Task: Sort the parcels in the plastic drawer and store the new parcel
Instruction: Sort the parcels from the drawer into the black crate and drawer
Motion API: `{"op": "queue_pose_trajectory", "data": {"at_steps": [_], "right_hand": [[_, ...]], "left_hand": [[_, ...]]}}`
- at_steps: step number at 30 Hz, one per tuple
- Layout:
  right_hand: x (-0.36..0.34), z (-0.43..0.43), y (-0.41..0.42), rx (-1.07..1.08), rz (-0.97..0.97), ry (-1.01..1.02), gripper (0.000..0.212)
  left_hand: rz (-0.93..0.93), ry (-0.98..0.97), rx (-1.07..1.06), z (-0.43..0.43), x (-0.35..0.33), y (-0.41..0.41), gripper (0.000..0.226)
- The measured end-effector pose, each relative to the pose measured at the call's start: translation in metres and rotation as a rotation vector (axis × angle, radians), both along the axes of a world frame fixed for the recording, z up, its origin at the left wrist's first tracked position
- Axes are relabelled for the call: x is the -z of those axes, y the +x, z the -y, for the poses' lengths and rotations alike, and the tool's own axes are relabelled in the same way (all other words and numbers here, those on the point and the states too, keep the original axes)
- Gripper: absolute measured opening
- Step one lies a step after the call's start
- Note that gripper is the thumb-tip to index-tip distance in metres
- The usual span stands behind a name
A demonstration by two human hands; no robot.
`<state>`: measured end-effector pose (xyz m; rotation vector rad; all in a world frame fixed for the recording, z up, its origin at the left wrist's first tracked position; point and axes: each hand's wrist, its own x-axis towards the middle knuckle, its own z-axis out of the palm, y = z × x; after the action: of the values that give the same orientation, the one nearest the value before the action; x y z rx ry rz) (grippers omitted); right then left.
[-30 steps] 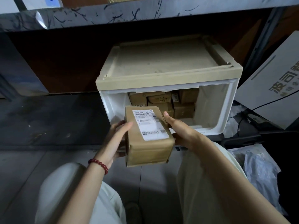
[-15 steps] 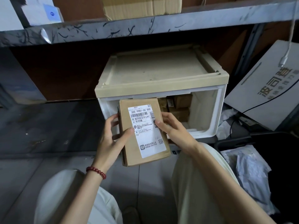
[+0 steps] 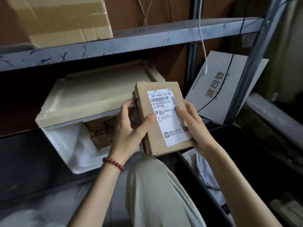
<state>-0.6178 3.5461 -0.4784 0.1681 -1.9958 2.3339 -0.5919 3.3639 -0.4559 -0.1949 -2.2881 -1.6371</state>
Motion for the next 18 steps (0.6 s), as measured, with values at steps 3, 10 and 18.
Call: {"op": "queue_pose_trajectory", "data": {"at_steps": [3,10,18], "right_hand": [[0.000,-0.041,0.007,0.099,0.017,-0.007,0.026],[0.012,-0.139,0.028,0.364,0.009,-0.020,0.038],[0.043,-0.218,0.058,0.601,0.081,-0.056,0.040]], "left_hand": [[0.029,0.023,0.094,-0.043,0.002,-0.014,0.071],[0.129,0.041,0.319,-0.151,0.018,-0.036,0.052],[0.229,0.086,0.520,-0.246,0.048,-0.039,0.059]]}}
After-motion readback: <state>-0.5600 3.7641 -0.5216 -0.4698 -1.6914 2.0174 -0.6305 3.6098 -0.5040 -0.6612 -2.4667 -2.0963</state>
